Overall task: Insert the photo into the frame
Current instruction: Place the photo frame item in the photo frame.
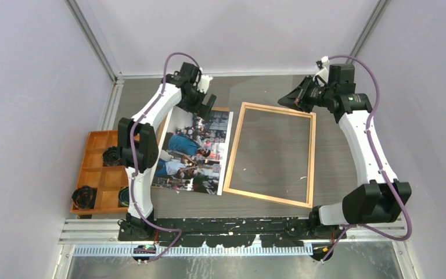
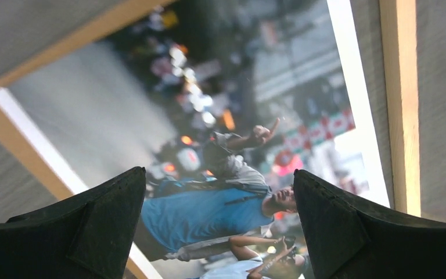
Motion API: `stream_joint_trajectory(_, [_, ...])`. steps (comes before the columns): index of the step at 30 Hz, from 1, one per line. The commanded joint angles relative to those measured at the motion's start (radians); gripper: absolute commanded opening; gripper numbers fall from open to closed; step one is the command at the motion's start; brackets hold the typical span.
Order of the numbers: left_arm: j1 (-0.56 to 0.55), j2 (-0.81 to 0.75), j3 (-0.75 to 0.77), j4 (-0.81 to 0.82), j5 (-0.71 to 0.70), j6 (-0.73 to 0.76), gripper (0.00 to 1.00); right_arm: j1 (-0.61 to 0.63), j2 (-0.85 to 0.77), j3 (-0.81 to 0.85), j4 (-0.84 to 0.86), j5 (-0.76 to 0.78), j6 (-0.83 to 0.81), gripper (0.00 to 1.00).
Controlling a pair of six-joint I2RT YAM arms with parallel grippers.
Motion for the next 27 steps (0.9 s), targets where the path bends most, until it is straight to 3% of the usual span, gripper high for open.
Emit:
stream_joint_trajectory(1, [-0.043, -0.061, -0.087, 0.033, 0.01, 0.048, 1.0, -0.036, 0.073, -0.066, 0.05, 0.066, -0.052, 0.01])
stream_joint_trajectory(8, [-0.119, -0.036, -0.217, 0.095, -0.064, 0.096, 1.0, -0.131, 0.213, -0.064, 0.058, 0.095, -0.045, 0.04])
stream_joint_trajectory(20, [-0.157, -0.001, -0.247, 0.12, -0.09, 0.104, 1.0, -0.201, 0.352, -0.182, 0.248, -0.027, 0.135, 0.38])
stream_joint_trajectory(27, [-0.16, 0.001, -0.269, 0.138, -0.085, 0.105, 1.0, -0.2, 0.333, -0.322, 0.285, -0.031, 0.135, 0.41])
